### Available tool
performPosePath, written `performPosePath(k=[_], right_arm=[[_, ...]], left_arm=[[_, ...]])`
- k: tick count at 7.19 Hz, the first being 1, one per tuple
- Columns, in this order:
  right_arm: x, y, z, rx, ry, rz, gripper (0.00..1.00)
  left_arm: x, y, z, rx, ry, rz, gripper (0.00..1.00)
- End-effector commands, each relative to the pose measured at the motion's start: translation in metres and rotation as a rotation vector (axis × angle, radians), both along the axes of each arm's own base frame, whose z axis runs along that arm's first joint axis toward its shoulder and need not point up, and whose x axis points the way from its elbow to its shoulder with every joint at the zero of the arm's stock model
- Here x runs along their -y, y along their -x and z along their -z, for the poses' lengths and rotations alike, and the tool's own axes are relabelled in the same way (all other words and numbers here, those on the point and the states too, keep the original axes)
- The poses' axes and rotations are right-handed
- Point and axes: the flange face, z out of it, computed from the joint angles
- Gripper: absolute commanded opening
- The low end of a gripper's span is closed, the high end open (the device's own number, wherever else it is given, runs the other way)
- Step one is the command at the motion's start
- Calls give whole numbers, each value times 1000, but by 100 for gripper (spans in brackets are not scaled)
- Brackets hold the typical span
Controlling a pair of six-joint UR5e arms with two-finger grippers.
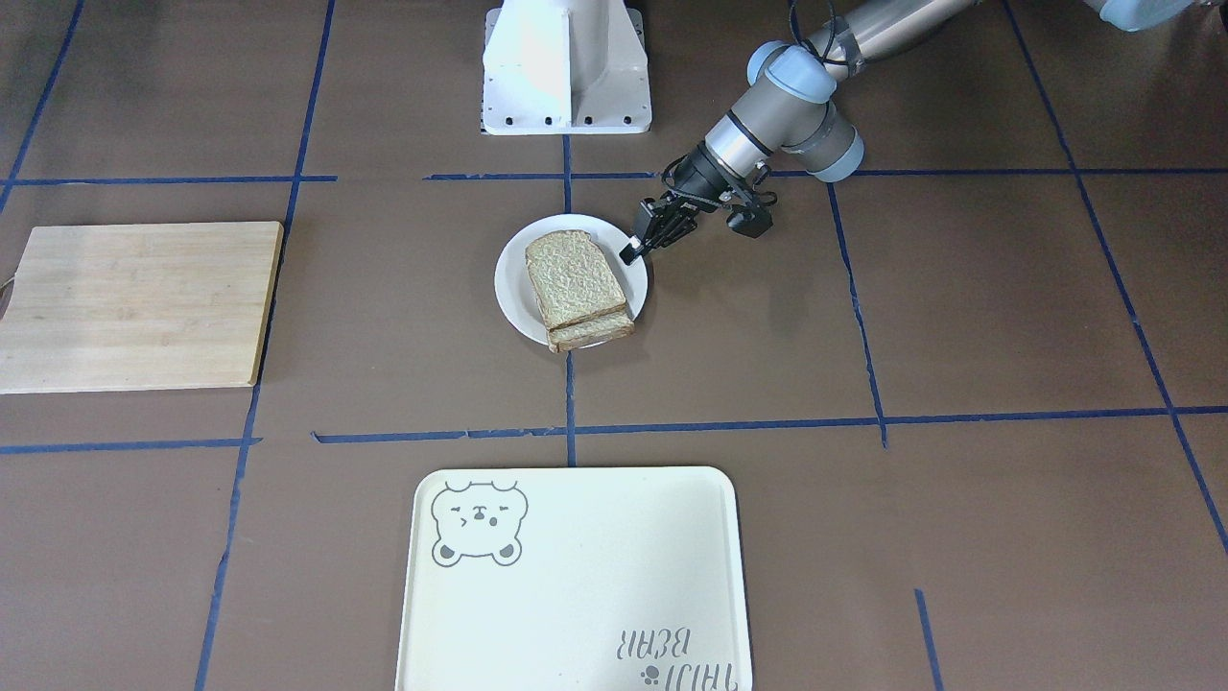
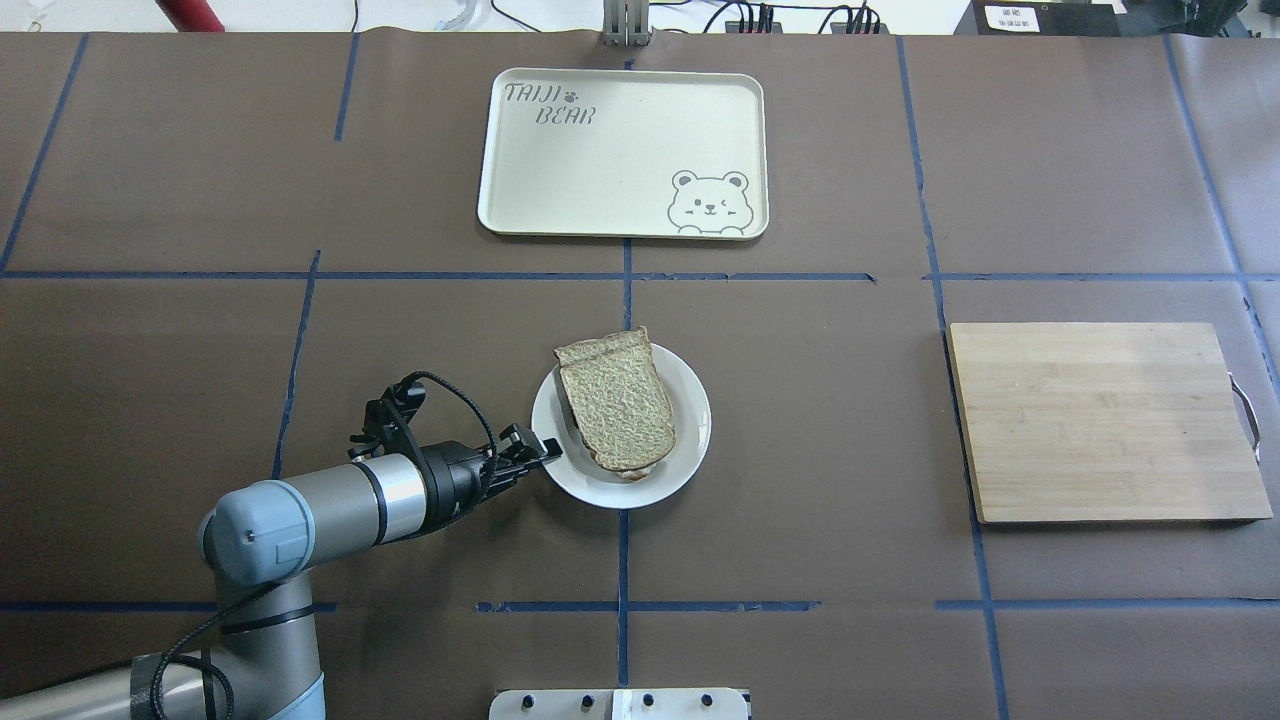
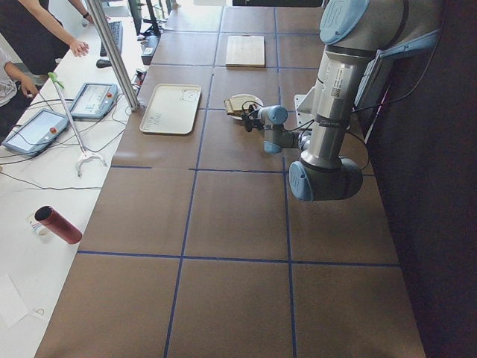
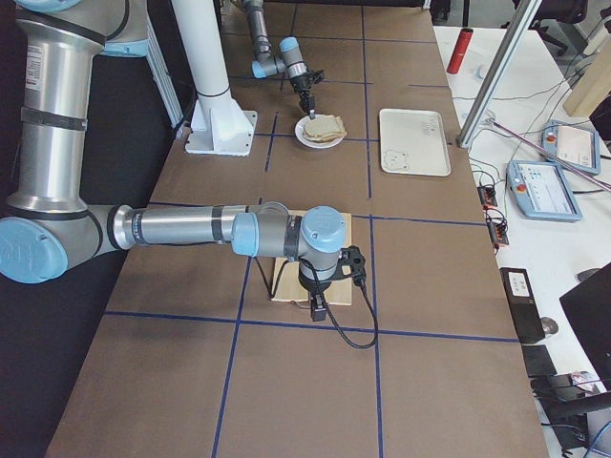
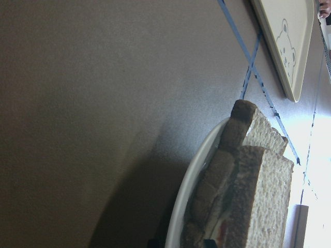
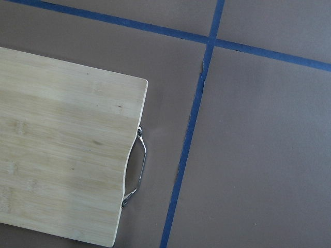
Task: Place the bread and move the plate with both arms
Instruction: 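Move the left gripper to the plate rim nearest the robot and grip it, then lift the plate with the left gripper and carry it onto the cream tray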
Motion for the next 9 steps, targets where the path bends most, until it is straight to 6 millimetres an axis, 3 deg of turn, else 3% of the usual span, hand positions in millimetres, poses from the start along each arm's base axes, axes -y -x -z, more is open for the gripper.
performPosePath(k=[1, 2, 3, 4, 5, 8, 9], right_arm=[[0, 0, 0, 0, 0, 0, 100], [0, -1, 0, 0, 0, -2, 100], [0, 0, 0, 2, 0, 0, 100], [0, 0, 0, 2, 0, 0, 100], [0, 0, 0, 2, 0, 0, 100], [0, 0, -1, 0, 3, 0, 100], [0, 0, -2, -2, 3, 0, 100]], left_arm=[[-2, 6, 5, -48, -14, 1, 0], [-4, 18, 12, -144, -46, 4, 0], [9, 35, 17, -209, -67, 34, 0], [28, 48, 23, -231, -77, 70, 0], [58, 56, 44, -262, -92, 120, 0], [189, 38, 73, -220, -69, 244, 0], [243, 48, 73, -192, -34, 259, 0]])
